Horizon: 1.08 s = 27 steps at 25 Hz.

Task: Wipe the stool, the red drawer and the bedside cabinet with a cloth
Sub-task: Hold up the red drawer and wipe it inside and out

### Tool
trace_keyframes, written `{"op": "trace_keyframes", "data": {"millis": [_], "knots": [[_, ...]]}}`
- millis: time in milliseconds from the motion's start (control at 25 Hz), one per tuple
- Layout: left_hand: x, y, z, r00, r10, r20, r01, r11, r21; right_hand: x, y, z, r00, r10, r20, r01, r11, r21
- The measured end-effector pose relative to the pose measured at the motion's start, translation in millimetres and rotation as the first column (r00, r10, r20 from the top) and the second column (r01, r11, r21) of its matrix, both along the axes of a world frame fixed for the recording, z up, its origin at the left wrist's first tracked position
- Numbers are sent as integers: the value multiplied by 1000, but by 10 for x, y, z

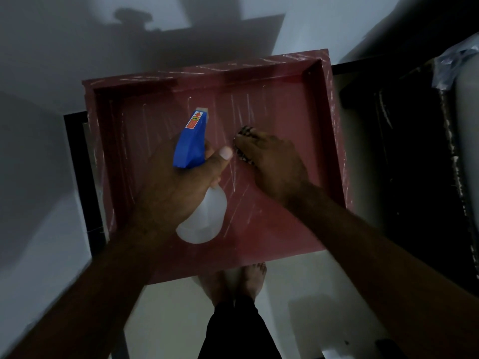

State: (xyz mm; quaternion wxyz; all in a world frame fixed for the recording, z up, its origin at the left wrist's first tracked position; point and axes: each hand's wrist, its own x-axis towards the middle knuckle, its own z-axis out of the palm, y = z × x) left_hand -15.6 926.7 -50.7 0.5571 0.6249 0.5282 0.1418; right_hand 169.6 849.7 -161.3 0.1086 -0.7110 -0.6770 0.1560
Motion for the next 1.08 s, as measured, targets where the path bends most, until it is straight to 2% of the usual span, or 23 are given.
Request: {"op": "trace_keyframes", "data": {"millis": [80,160,240,400,480,680,720,880,920,1080], "knots": [[-2,13,10,1000,2,-3,-2,1000,-4,146,39,49,998,-57,-7,57,998,-12],[-5,34,6,1000,-4,12,4,1000,-6,331,84,57,964,-265,1,265,964,11],[-6,54,0,999,-21,30,20,1000,11,344,113,45,935,-352,36,352,936,10],[-9,99,-32,998,-36,46,36,999,-7,39,124,28,996,-89,20,90,996,-22],[9,106,-40,999,-31,39,32,999,-27,80,124,15,1000,-26,12,27,999,-31],[23,171,-18,997,-65,37,65,998,-16,377,239,19,938,-346,27,345,938,27],[23,189,-18,997,-62,38,62,998,-14,325,261,23,940,-341,33,340,940,30],[41,230,-25,998,-57,20,57,998,-11,57,221,-6,995,-100,29,100,995,-11],[48,240,-17,998,-55,18,55,998,-16,95,226,-15,996,-83,28,84,996,-24],[41,301,19,1000,-27,8,27,1000,2,362,338,-11,946,-323,31,323,946,12]]}}
